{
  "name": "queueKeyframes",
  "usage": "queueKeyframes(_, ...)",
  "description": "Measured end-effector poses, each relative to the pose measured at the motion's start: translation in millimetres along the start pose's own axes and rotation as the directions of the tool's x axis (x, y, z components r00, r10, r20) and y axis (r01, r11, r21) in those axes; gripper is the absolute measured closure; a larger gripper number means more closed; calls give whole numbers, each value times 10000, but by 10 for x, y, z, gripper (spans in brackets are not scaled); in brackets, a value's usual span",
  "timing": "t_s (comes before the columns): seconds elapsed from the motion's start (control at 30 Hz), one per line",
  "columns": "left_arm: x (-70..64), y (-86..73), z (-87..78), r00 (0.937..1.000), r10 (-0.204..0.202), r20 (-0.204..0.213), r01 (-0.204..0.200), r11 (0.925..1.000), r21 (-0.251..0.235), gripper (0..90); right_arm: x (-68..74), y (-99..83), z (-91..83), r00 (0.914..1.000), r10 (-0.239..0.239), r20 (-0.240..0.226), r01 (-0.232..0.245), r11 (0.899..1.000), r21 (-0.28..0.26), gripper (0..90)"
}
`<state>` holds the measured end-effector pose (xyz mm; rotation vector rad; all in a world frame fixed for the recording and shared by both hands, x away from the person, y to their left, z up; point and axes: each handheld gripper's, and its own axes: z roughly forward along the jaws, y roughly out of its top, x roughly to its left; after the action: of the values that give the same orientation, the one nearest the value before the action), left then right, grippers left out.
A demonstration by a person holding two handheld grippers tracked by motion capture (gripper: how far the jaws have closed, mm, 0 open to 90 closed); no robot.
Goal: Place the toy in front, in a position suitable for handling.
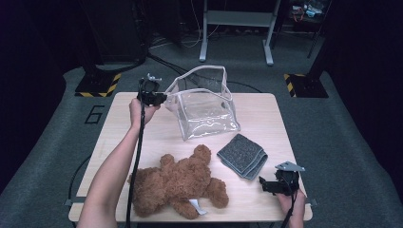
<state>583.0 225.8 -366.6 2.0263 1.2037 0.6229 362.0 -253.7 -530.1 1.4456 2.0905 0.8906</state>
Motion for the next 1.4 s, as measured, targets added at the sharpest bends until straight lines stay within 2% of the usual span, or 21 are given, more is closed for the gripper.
queueKeyframes(0.23, 119, -40, -57, 9999, -142, 53, 142, 9999, -37, 786, 1, 0, 0, 10000, 9, 8, -9, 10000, 5, 22)
queueKeyframes(0.53, 341, -116, -164, 9997, -206, -136, 208, 9997, 121, 785, 0, 0, 0, 10000, 13, 12, -13, 10000, 0, 22)
queueKeyframes(0.7, 438, -191, -199, 9990, -455, -28, 455, 9990, -35, 763, 0, 0, 0, 10000, 14, 18, -14, 10000, 3, 22)
queueKeyframes(0.73, 430, -210, -204, 9990, -429, -153, 427, 9990, -149, 763, 0, 0, 0, 10000, 9, 19, -9, 10000, -6, 22)
queueKeyframes(0.8, 419, -229, -227, 9985, -502, -221, 497, 9986, -206, 670, 6, 1, 1, 10000, 89, 8, -89, 10000, -21, 22)
queueKeyframes(0.83, 414, -237, -236, 9971, -695, -320, 687, 9973, -248, 670, 5, 1, 2, 10000, 81, 10, -81, 10000, -26, 22)
queueKeyframes(0.9, 409, -279, -274, 9919, -1157, -519, 1143, 9930, -287, 497, 6, 1, 2, 10000, 89, 9, -89, 10000, -29, 22)
queueKeyframes(0.97, 417, -298, -299, 9911, -1235, -496, 1225, 9922, -231, 407, 3, 1, 1, 10000, 60, 10, -60, 10000, -22, 22)
queueKeyframes(1.0, 421, -320, -329, 9908, -1240, -537, 1230, 9922, -220, 407, 3, 1, 1, 10000, 60, 10, -60, 10000, -22, 22)
queueKeyframes(1.03, 407, -351, -357, 9893, -1336, -581, 1313, 9905, -407, 382, 5, 1, 2, 10000, 95, 15, -95, 10000, -27, 22)
queueKeyframes(1.1, 370, -422, -433, 9879, -1520, -322, 1501, 9871, -558, 319, 5, 1, 1, 10000, 82, 14, -82, 10000, -18, 22)
queueKeyframes(1.17, 349, -448, -458, 9889, -1474, -215, 1458, 9875, -604, 297, 6, 1, 2, 9999, 101, 20, -101, 9999, -21, 22)
queueKeyframes(1.2, 282, -493, -483, 9872, -1598, -15, 1591, 9840, -799, 282, 2, 1, 1, 10000, 49, 29, -49, 10000, -7, 22)
queueKeyframes(1.3, 222, -528, -508, 9880, -1537, 135, 1543, 9844, -842, 237, 0, 0, 0, 10000, 23, 32, -23, 10000, 1, 22)
queueKeyframes(1.4, 92, -559, -502, 9880, -1507, 337, 1534, 9827, -1034, 207, 0, 1, 1, 10000, 19, 38, -19, 10000, -5, 22)
